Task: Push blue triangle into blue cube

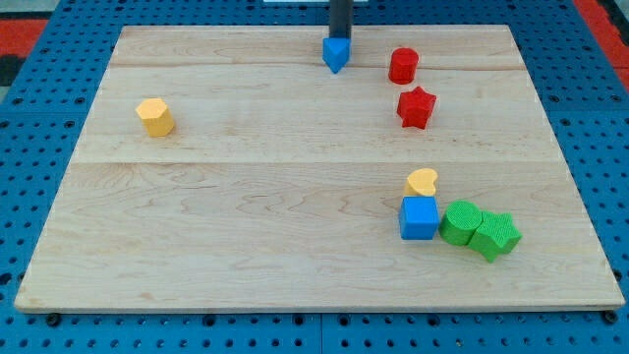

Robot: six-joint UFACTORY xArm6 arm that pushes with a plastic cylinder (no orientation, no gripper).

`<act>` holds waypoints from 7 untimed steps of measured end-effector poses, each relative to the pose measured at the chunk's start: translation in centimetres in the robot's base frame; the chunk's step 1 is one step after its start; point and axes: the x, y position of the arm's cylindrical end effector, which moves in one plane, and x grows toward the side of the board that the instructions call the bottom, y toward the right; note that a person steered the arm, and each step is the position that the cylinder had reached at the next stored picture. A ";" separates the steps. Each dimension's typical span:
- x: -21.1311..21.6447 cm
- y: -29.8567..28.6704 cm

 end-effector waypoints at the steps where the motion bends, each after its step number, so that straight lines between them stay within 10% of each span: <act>1: 5.0 0.5; 7: 16.6 -12.8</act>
